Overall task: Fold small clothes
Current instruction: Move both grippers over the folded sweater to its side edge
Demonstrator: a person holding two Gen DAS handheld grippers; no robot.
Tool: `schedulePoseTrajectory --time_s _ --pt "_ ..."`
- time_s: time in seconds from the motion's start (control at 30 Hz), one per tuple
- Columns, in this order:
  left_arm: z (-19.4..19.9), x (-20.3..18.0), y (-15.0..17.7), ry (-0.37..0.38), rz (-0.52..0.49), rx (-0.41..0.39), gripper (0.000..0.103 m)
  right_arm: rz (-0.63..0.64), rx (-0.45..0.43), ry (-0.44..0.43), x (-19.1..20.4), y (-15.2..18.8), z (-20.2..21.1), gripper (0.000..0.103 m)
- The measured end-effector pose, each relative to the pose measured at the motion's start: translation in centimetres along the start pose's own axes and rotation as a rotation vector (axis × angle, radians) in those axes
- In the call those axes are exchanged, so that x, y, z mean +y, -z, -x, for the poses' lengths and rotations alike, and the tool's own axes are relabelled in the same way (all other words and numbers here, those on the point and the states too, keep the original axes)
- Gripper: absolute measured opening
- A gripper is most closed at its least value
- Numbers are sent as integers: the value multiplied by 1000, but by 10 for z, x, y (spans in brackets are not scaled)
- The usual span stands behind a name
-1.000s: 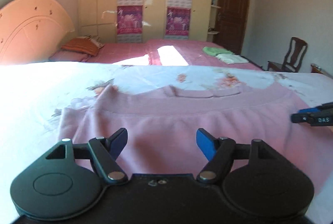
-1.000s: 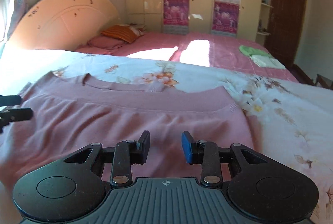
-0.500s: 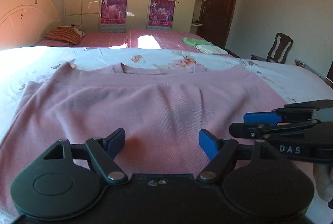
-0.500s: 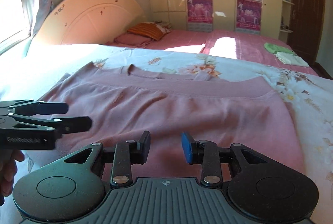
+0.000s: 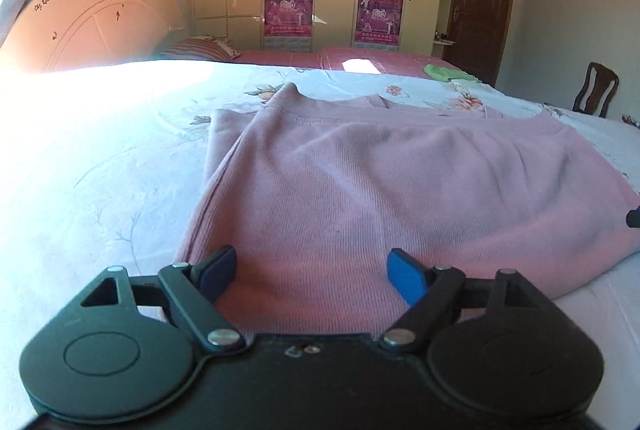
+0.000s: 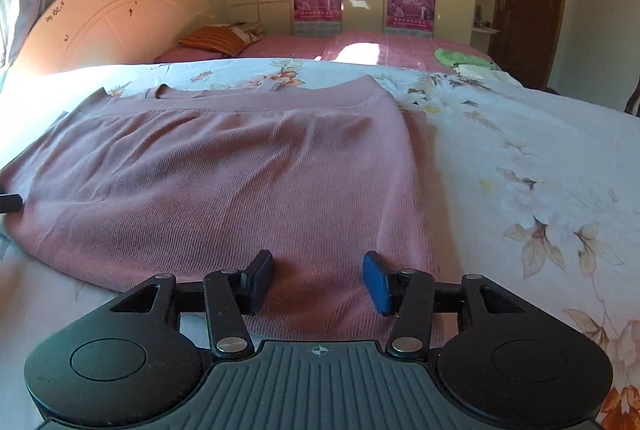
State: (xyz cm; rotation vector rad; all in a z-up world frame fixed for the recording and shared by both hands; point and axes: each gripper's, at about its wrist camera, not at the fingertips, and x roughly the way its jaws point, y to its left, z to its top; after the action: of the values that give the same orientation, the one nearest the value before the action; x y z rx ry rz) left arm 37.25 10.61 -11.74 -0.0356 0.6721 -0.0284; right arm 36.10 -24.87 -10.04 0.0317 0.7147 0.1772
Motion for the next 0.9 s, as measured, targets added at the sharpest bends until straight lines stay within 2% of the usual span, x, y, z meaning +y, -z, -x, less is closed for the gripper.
schedulePoseTrajectory --time_s 0.07,0.13,0.23,0.27,0.33,0.4,0.43,0.9 --pt "-3 1 2 -17 0 21 82 -62 -18 -8 -7 0 11 48" --pt "-6 0 5 -45 -11 38 82 -65 66 35 -13 7 -1 45" --pt "5 -3 -1 -41 11 14 81 -30 49 52 -5 5 9 42" --pt "5 -3 0 -48 5 19 81 -37 22 40 -4 4 16 37" --pt "-4 0 4 -57 7 71 81 -36 3 28 0 4 21 36" --pt "-5 -1 7 -58 -8 59 82 -14 79 61 3 11 8 33" --pt "-5 -2 8 -63 -19 62 82 -3 59 63 4 15 8 33" --pt "-6 -3 8 -63 -21 62 83 19 61 72 2 17 5 33"
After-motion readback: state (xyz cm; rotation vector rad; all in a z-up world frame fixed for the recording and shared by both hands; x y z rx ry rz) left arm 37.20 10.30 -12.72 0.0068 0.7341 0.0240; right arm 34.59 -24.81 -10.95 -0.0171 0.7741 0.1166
